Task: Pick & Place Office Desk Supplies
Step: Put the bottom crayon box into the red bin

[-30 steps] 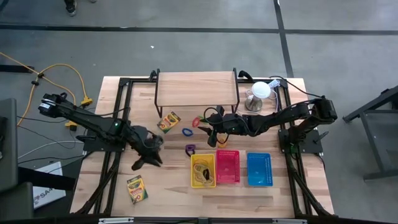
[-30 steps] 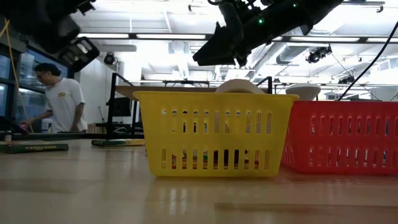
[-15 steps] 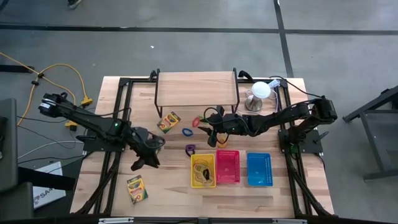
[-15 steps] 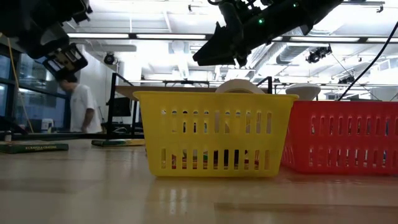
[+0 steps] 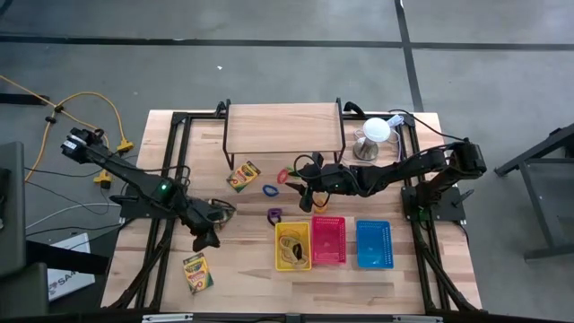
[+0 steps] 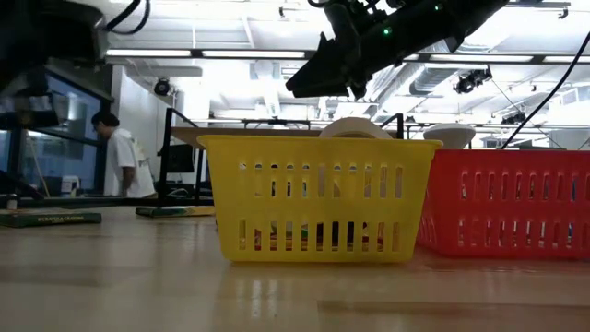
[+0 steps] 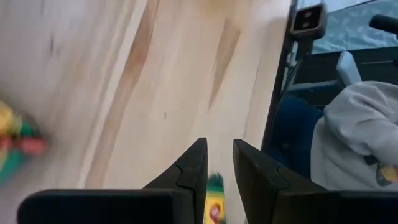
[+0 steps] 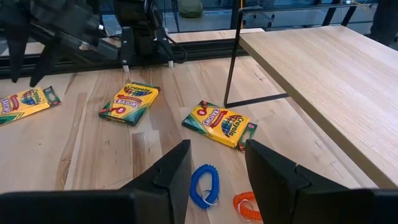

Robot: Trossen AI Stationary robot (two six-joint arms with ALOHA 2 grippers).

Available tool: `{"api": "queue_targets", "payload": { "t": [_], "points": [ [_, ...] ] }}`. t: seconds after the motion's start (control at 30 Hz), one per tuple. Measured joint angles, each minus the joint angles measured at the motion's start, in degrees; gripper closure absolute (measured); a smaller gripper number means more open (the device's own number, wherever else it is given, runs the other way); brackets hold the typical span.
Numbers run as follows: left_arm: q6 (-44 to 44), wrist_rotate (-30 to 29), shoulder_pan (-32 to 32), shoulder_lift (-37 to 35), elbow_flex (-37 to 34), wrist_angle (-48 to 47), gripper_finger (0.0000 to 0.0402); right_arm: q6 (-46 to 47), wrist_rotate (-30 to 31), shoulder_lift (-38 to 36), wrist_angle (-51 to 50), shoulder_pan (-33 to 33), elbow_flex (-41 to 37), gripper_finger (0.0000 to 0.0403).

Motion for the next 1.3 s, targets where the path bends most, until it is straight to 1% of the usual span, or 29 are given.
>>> {"api": "queue_targets", "payload": {
  "t": [0.17, 0.3, 0.37, 0.6, 0.77, 0.93, 1.03, 1.2, 1.3],
  "points": [
    [-8.35, -2.54, -4.16, 0.00, 0.00, -0.61, 0.0328, 0.00, 0.00, 0.00, -0.01, 0.00, 0.00, 0.0263],
    [-12.90, -4.67, -7.01, 0.00, 0.00, -0.62, 0.0328, 0.00, 0.00, 0.00, -0.02, 0.00, 0.00, 0.0263],
    [-13.99, -5.55, -8.21, 0.00, 0.00, -0.64, 0.0328, 0.00, 0.00, 0.00, -0.02, 0.00, 0.00, 0.0263],
    [-15.10, -5.77, -11.25, 0.00, 0.00, -1.00, 0.0328, 0.00, 0.00, 0.00, 0.00, 0.00, 0.00, 0.0263],
    [-15.70, -7.40, -12.85, 0.00, 0.00, -1.03, 0.0328, 0.00, 0.00, 0.00, -0.01, 0.00, 0.00, 0.0263],
    [-18.54, -9.15, -15.42, 0.00, 0.00, -1.85, 0.0328, 0.00, 0.00, 0.00, -0.01, 0.02, 0.00, 0.0263],
    [-20.40, -11.26, -17.88, -0.02, 0.00, -3.20, 0.0328, 0.00, 0.00, 0.00, -0.02, 0.00, 0.00, 0.0263],
    [-25.15, -15.14, -22.13, 0.26, 0.00, -8.24, 0.0328, 0.00, 0.00, 0.00, -0.02, 0.00, 0.00, 0.0263],
    [-26.91, -16.31, -24.15, 1.55, 0.00, -8.54, 0.0328, 0.00, 0.00, 0.01, 0.00, 0.00, 0.00, 0.0263]
  ]
}}
